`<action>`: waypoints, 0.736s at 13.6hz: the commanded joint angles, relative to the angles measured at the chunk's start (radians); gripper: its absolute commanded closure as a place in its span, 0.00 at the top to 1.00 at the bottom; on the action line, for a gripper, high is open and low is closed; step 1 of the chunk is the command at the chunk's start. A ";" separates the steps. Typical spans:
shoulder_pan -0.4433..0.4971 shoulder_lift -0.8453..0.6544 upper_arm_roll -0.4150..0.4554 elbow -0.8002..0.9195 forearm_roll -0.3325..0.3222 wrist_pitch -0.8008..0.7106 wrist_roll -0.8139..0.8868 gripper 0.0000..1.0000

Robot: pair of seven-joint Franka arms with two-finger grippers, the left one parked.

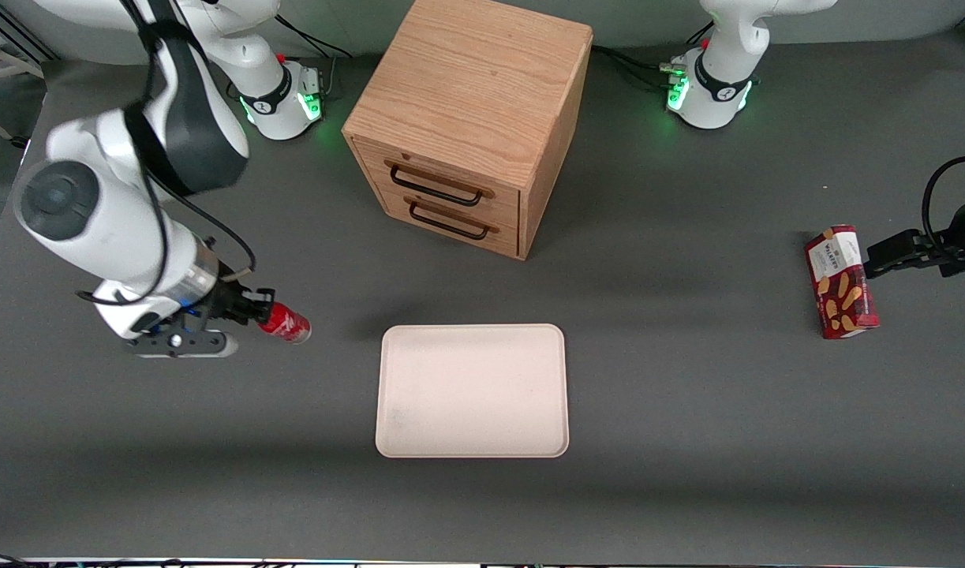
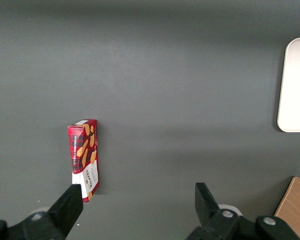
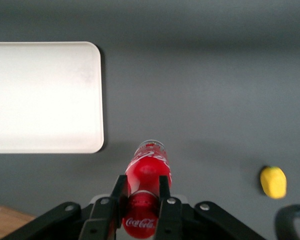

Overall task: Place coke bottle on tray
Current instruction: 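Lift the bottle and swing it upright with the right gripper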

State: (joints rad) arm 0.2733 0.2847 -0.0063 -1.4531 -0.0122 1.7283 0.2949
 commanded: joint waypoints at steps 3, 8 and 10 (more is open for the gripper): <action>-0.006 -0.006 -0.004 0.192 0.046 -0.208 -0.011 0.00; 0.000 0.057 0.009 0.291 0.049 -0.227 0.025 0.00; 0.004 0.149 0.046 0.406 0.055 -0.227 0.113 0.00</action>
State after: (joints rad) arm 0.2731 0.3145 0.0047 -1.2180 0.0194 1.5286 0.3280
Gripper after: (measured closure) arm 0.705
